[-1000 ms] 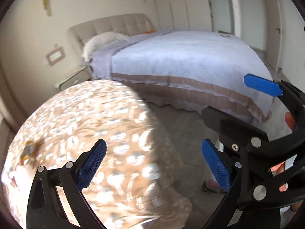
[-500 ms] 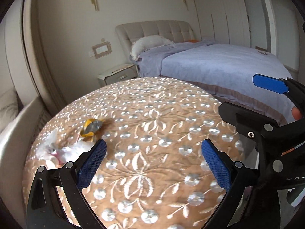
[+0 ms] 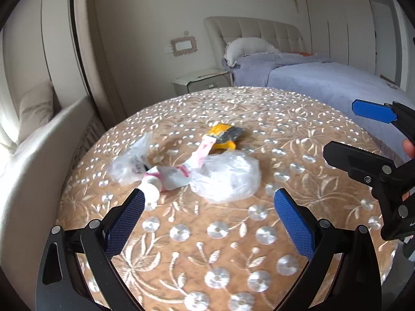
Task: Collect trash
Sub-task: 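Move both open tools back over the table, then grasp the white paper cup with the left tool while the right tool grasps the clear plastic bag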
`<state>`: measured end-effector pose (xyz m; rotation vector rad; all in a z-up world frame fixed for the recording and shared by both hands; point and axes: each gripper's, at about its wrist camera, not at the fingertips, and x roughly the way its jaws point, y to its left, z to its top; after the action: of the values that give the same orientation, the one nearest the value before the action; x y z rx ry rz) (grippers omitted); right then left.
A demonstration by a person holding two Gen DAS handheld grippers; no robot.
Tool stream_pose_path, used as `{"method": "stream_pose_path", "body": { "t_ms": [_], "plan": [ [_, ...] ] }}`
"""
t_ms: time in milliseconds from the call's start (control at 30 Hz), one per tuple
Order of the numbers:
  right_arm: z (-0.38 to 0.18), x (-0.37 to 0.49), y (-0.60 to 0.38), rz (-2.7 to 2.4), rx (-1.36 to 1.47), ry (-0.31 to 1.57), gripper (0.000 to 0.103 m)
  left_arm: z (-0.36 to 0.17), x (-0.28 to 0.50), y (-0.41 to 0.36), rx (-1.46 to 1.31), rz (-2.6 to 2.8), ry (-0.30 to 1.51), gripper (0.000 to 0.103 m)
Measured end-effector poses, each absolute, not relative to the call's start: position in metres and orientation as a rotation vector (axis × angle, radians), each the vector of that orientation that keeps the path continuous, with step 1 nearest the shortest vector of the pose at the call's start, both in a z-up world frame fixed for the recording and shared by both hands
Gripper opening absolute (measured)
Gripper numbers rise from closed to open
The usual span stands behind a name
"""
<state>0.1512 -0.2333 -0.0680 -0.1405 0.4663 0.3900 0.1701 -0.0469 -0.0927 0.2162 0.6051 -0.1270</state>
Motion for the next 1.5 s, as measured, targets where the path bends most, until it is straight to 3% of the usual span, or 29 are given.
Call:
{"method": "stream_pose_path", "body": {
  "t_ms": [300, 867, 933, 1000, 1100, 1133, 1167, 1267, 1333, 1500],
  "plan": [
    [-0.092, 0.198, -0.186, 0.450, -0.197, 0.602, 0.099, -0.112, 0.213, 0.022, 0.070, -0.146, 0.680, 0.098],
    [-0.120, 0.250, -0.141, 0.540, -0.318, 0.729, 0.099, -0.141, 0.283, 0.038, 0.038, -0.166, 0.847, 0.097],
    [-0.122, 0.256, -0.138, 0.552, -0.316, 0.741, 0.099, -0.143, 0.286, 0.035, 0.056, -0.175, 0.861, 0.091],
    [-0.125, 0.260, -0.136, 0.558, -0.311, 0.759, 0.097, -0.145, 0.290, 0.034, 0.055, -0.191, 0.877, 0.077],
    [-0.131, 0.264, -0.133, 0.593, -0.297, 0.800, 0.082, -0.147, 0.292, 0.033, 0.055, -0.207, 0.891, 0.057],
    [-0.132, 0.265, -0.134, 0.604, -0.289, 0.810, 0.071, -0.147, 0.292, 0.032, 0.062, -0.207, 0.885, 0.052],
    [-0.133, 0.265, -0.134, 0.622, -0.278, 0.823, 0.062, -0.146, 0.291, 0.031, 0.062, -0.218, 0.881, 0.036],
    [-0.133, 0.265, -0.133, 0.630, -0.263, 0.835, 0.044, -0.145, 0.288, 0.026, 0.072, -0.217, 0.873, 0.035],
    [-0.131, 0.266, -0.137, 0.626, -0.245, 0.833, 0.037, -0.140, 0.282, 0.024, 0.080, -0.203, 0.839, 0.035],
    [-0.115, 0.255, -0.149, 0.626, -0.196, 0.792, 0.031, -0.130, 0.265, 0.021, 0.075, -0.187, 0.816, 0.035]
  ]
}}
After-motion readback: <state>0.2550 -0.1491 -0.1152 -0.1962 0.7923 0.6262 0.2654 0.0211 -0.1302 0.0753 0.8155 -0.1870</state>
